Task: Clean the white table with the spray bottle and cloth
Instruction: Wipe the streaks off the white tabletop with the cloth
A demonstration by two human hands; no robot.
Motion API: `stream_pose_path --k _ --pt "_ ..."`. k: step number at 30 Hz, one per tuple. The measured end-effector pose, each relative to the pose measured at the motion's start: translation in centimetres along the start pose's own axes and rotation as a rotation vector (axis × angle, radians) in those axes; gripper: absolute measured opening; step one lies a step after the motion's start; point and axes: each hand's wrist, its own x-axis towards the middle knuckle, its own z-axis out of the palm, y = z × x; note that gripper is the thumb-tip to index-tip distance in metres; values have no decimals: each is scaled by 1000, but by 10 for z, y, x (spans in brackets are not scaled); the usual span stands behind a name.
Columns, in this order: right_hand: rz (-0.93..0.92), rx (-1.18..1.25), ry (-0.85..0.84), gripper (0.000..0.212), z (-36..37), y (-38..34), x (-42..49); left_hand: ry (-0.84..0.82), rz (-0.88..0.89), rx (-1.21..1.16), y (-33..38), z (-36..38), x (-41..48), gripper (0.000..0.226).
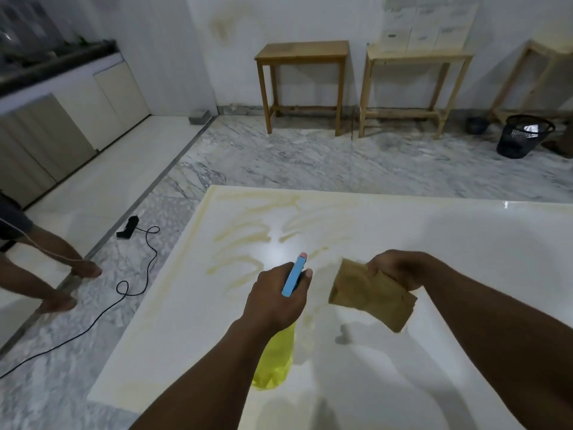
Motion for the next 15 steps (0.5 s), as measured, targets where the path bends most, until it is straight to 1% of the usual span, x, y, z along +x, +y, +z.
stream_pose_path --k 2,4,5,6,8,10,11,13,15 --pt "-20 -7 23 37 -32 -40 24 22 1 -3 1 0 38 43" --pt "-89 -57 88 39 -64 -76 47 50 0 6 1 -1 68 41" --pt "-134 -104 136 36 -81 -95 61 60 -6 2 2 -2 83 41" --pt "-191 -168 192 29 -97 -112 74 65 -7 -2 2 -2 97 42" --pt "-287 -340 341 18 -120 -144 101 62 -4 3 0 -2 124 44" --pt "-368 -446 473 17 -133 -166 128 52 7 11 0 -2 146 45" --pt "-395 -486 525 19 -134 -172 145 49 7 12 -2 -1 156 46" --pt "-413 -574 584 38 -132 -165 184 47 6 8 -4 1 168 45" --pt "-395 -631 492 53 -117 -141 224 52 1 3 -8 4 177 45"
